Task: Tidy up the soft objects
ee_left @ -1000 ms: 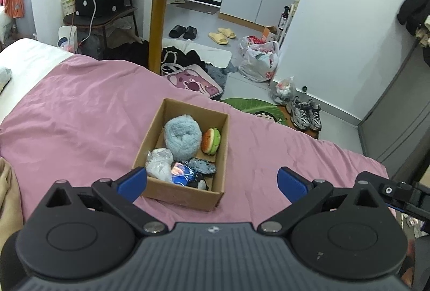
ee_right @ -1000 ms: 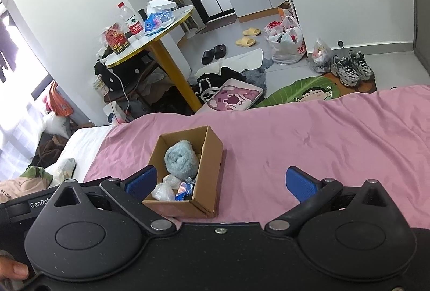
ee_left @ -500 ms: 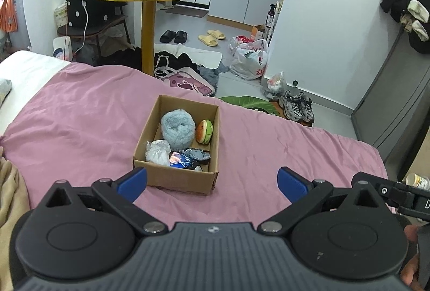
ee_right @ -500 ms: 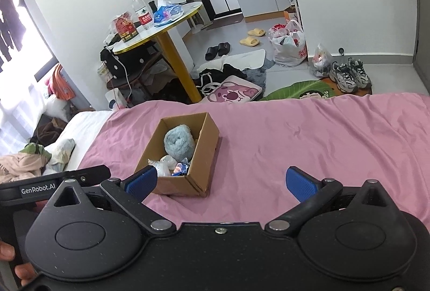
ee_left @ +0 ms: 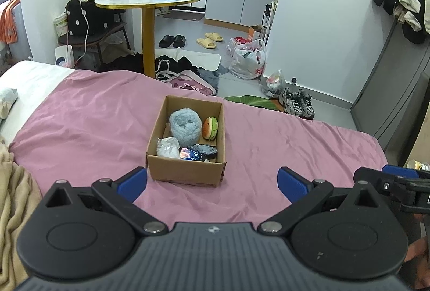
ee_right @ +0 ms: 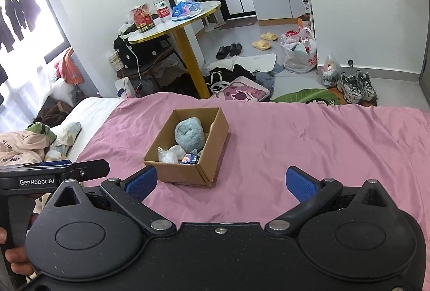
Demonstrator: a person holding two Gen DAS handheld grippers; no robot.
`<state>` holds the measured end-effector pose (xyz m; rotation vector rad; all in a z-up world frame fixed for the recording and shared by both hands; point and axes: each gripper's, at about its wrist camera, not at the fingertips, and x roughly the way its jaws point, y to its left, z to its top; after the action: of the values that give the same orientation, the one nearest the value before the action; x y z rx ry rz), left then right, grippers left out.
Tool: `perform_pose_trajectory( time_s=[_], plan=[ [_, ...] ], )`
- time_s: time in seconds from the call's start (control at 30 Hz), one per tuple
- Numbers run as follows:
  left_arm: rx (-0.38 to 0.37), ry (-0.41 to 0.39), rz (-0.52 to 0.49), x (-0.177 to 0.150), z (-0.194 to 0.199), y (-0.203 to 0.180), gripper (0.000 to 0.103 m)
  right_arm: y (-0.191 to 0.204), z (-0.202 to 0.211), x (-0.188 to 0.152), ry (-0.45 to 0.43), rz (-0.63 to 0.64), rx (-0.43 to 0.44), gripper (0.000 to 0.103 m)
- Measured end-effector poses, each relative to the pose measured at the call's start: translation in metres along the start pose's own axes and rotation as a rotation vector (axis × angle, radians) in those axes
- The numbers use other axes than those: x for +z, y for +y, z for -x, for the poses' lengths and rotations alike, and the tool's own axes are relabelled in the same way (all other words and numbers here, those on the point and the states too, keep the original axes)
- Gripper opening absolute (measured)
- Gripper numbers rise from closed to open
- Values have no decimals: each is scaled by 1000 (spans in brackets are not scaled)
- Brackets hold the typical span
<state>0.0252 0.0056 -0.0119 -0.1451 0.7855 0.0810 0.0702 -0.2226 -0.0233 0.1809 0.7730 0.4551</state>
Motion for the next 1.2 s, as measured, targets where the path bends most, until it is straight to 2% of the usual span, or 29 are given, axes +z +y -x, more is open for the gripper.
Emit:
perform_pose_trajectory(
  time_s=[0.6, 1.2],
  plan=[
    [35, -31, -13, -5, 23, 7, 102, 20, 9, -7, 0, 61, 48, 103],
    [42, -20, -17, -8, 20, 10, 102, 16, 7, -6, 10, 48, 29, 103]
  ],
)
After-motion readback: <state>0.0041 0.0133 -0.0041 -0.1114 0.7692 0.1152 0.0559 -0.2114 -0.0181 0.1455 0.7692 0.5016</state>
